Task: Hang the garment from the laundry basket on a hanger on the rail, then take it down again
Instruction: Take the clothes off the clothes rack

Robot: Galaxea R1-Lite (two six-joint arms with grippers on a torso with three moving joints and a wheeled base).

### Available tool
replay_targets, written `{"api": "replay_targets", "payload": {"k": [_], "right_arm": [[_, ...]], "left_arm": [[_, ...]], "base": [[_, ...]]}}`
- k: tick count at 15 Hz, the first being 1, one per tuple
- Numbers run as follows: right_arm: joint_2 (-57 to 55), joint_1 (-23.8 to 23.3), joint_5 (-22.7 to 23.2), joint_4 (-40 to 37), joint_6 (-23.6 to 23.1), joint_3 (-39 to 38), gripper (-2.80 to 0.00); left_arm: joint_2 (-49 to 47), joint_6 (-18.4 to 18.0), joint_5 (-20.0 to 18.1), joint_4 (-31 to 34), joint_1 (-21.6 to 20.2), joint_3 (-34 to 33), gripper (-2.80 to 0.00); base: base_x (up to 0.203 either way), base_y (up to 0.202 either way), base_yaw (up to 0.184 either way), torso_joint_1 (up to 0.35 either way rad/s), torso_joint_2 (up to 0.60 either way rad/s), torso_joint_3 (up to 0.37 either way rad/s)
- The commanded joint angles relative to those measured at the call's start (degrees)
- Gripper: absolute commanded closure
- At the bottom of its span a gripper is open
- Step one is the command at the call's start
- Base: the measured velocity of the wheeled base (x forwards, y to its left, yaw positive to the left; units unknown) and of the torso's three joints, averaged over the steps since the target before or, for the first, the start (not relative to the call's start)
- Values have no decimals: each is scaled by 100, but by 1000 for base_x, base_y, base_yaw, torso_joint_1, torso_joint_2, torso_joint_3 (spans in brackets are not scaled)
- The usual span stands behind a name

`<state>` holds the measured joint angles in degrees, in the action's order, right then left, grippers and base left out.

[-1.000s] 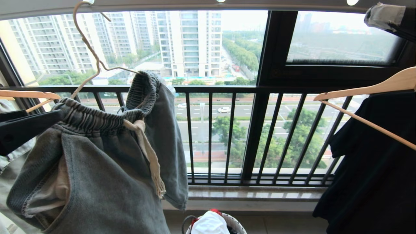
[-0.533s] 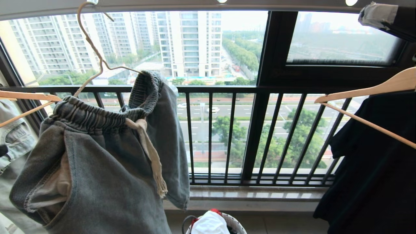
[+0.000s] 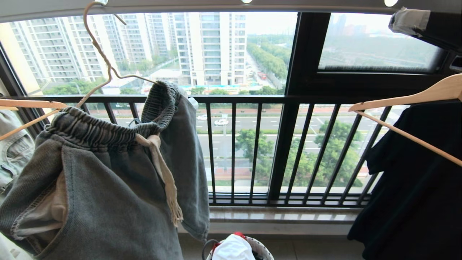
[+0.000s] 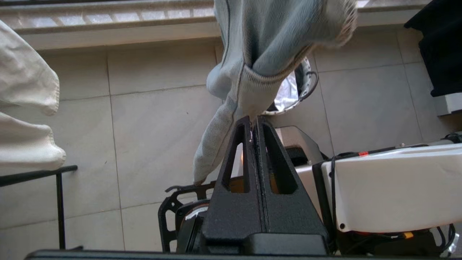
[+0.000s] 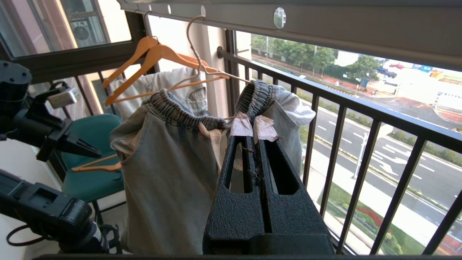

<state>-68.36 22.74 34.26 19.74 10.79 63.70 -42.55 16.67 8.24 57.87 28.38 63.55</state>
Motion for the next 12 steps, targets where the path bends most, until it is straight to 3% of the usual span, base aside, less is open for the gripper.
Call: {"api": "replay_targets", "payload": {"k": [1,5,8,9,10,12], "right_arm": [[-88,3,19,13,8,18,0],[-162,3,17,13,2,22,0],[-179,3,20,13,2,29,0],[-187,3,20,13,2,29,0],[-221,3,20,21,2,29,0],[-243,3,20,21,2,29,0]], "left_arm": [[213,113,-1,28,-7,-569,0],[713,249,20,-668,-8,-1930,0],[1204,258,29,-960,-8,-2401,0],[1281,262,22,-969,-8,-2465,-243],[1349,264,20,-977,-8,-2556,-280],[1468,234,22,-1273,-8,-2795,-280]], "base": [[0,0,0,0,0,0],[0,0,0,0,0,0],[0,0,0,0,0,0],[0,0,0,0,0,0],[0,0,0,0,0,0],[0,0,0,0,0,0]]}}
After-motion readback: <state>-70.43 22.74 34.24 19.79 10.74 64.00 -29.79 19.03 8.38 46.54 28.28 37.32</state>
